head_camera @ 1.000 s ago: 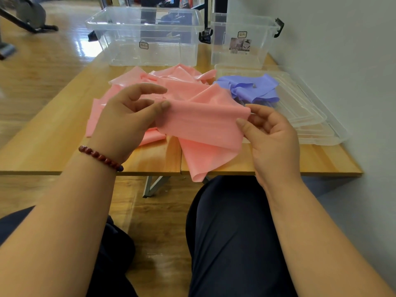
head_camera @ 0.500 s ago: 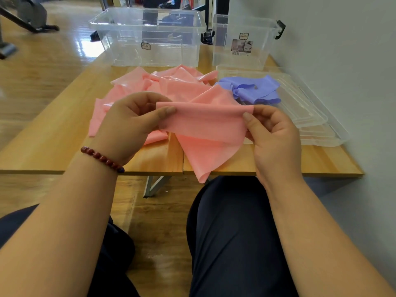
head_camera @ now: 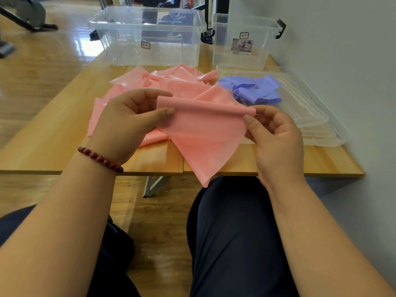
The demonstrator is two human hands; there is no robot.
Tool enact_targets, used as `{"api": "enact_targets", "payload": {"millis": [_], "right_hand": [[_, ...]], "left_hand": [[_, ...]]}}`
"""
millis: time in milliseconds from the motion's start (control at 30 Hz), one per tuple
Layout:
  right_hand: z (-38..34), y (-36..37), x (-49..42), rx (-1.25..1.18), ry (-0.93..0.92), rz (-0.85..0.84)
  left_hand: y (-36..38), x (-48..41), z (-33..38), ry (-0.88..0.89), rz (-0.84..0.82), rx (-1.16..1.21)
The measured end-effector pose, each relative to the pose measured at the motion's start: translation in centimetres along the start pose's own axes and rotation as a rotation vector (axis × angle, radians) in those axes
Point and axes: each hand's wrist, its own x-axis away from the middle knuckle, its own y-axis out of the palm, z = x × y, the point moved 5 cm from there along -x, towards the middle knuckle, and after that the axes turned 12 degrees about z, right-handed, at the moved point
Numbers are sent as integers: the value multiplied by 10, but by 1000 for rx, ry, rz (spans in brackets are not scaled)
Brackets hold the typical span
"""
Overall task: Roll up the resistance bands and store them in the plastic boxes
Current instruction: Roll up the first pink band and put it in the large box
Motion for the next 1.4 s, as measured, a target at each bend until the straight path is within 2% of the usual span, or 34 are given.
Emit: {"api": "enact_targets", "payload": {"millis": [533, 700, 933, 1100, 1233, 1400], "right_hand": [[-3, 2, 3, 12, -35, -46], [-4, 0, 1, 34, -41, -1], [-1, 2, 2, 43, -31, 3], [-1, 1, 7, 10, -43, 124], [-3, 10, 17, 72, -67, 82], [-4, 11, 19, 12, -38, 56]], "left_hand": [[-2, 0, 0, 38, 76, -37], [-2, -1, -1, 40, 9, -51], [-3, -1, 0, 59, 49, -52], [0, 2, -1, 37, 53, 1], [2, 2, -5, 48, 134, -24], [-3, 0, -6, 7, 154, 31]]}}
